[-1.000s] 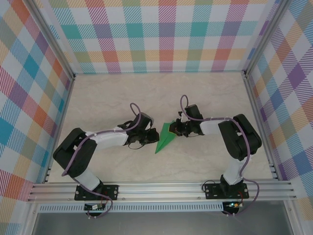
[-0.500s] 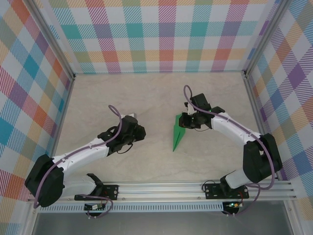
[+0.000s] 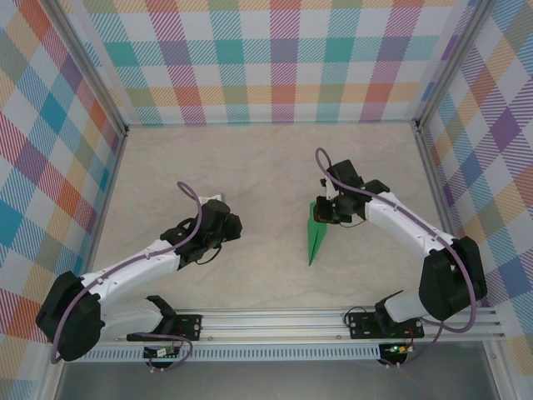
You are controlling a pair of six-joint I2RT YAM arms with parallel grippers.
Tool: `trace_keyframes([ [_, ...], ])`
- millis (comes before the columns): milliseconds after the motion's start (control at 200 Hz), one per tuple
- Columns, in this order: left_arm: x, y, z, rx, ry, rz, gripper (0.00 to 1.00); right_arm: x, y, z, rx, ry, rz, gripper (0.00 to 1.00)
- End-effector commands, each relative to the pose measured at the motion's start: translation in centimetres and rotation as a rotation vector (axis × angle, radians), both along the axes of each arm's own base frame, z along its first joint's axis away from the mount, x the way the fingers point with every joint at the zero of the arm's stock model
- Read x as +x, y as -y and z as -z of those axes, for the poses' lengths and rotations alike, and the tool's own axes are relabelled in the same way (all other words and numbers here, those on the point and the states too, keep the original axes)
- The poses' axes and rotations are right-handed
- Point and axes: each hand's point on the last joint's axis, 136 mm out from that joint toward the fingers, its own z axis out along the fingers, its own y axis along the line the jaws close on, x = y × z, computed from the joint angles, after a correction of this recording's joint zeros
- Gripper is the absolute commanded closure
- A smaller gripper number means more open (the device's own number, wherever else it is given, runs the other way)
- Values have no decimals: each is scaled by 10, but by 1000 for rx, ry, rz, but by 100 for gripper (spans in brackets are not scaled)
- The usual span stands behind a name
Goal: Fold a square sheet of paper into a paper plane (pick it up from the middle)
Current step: Turn over the paper at the center of the table.
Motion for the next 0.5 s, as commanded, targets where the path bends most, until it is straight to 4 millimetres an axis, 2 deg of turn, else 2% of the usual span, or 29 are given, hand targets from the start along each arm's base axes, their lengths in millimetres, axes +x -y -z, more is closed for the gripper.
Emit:
trace_keyframes([
  [0, 1, -11, -7, 27, 38, -19, 83, -4, 0, -13, -33, 26, -33, 89],
  [170, -1, -20, -15, 27, 81, -44, 81, -8, -2, -22, -80, 58, -55, 89],
  [265, -3, -29, -19, 35, 104, -69, 74, -10, -5, -28, -118, 85, -77, 89],
  [290, -3, -31, -20, 41, 109, -77, 69, -11, -6, -29, -123, 89, -84, 89],
  [395, -5, -40, -23, 62, 127, -98, 61, -15, -11, -32, -162, 100, -115, 89],
  [495, -6, -45, -26, 83, 143, -98, 59, -18, -13, -34, -224, 112, -138, 89],
])
